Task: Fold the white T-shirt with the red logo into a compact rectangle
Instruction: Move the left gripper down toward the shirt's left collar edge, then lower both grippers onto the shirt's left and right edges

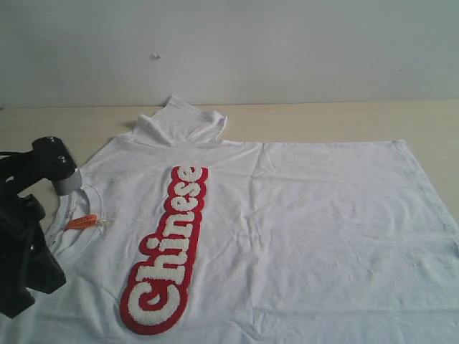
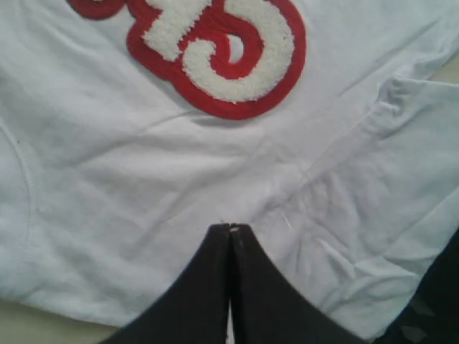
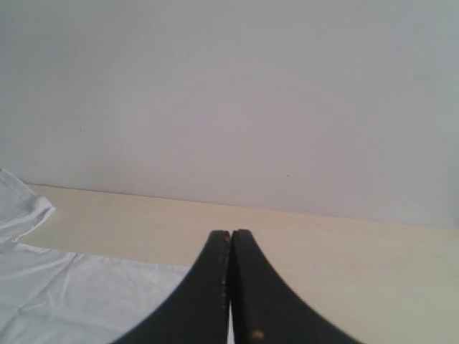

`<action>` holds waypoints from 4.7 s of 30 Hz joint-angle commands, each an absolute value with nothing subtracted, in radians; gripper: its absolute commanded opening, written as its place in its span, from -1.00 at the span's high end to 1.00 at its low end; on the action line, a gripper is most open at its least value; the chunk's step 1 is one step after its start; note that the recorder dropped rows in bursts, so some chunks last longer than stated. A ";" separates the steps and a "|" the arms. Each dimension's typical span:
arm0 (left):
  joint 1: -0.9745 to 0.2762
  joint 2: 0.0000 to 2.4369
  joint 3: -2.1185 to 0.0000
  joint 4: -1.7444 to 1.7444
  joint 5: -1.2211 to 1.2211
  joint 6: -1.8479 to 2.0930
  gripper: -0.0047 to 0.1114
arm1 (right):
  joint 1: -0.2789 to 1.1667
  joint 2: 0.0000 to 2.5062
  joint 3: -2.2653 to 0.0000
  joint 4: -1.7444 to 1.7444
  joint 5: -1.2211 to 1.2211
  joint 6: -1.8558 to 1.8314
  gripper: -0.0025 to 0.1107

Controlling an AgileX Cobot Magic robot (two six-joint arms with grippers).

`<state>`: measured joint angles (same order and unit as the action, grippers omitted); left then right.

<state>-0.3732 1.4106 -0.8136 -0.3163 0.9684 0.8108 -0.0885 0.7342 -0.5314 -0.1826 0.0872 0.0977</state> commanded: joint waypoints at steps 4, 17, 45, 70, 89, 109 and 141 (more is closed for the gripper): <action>-0.369 1.563 -0.917 -0.322 0.987 0.780 0.92 | -0.093 0.735 -0.539 -0.183 0.081 0.098 0.96; -0.369 1.595 -0.985 -0.226 0.909 0.864 0.92 | -0.093 0.735 -0.539 -0.049 0.081 0.245 0.96; -0.369 1.804 -1.162 -0.044 1.014 1.136 0.92 | -0.093 1.111 -0.705 -0.270 0.358 -0.564 0.96; -0.289 1.943 -1.245 -0.163 0.929 1.322 0.92 | -0.093 1.750 -0.988 0.020 0.690 -1.156 0.96; -0.289 1.950 -1.245 -0.230 0.870 1.136 -0.50 | -0.093 1.745 -0.988 0.020 0.692 -1.172 -0.88; -0.289 1.950 -1.245 -0.273 0.724 1.143 -0.90 | -0.093 1.745 -0.988 0.020 0.704 -1.289 -0.88; -0.287 1.950 -1.245 -0.100 0.865 1.417 -0.89 | -0.093 1.917 -1.055 -0.113 0.753 -1.271 -0.88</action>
